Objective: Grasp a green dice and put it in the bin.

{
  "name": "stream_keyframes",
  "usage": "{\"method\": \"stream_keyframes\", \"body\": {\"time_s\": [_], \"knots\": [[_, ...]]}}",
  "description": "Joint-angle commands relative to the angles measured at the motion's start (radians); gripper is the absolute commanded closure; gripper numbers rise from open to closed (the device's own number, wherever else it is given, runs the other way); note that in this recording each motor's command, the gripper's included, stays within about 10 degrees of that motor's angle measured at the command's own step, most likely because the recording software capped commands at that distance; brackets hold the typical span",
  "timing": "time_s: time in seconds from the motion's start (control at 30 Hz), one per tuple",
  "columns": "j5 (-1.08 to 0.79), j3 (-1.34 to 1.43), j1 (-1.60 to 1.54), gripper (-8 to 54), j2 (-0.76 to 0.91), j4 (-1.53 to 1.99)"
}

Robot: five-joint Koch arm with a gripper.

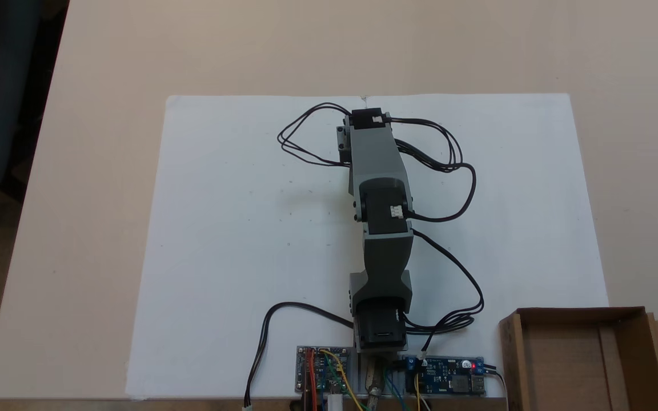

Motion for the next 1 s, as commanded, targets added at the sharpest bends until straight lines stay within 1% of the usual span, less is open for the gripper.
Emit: {"method": "stream_keyframes", "body": {"time_s": [0.0,0.63,0.7,0.77,0.8,0.97], "knots": [[0.057,-0.031,0.003,17.1,0.02,-0.021],[0.057,-0.031,0.018,17.5,0.018,-0.023],[0.057,-0.029,0.021,23.1,0.018,-0.023],[0.057,-0.029,0.025,30.8,0.02,-0.025],[0.057,-0.029,0.026,33.6,0.02,-0.026],[0.054,-0.029,0.028,33.7,0.026,-0.029]]}}
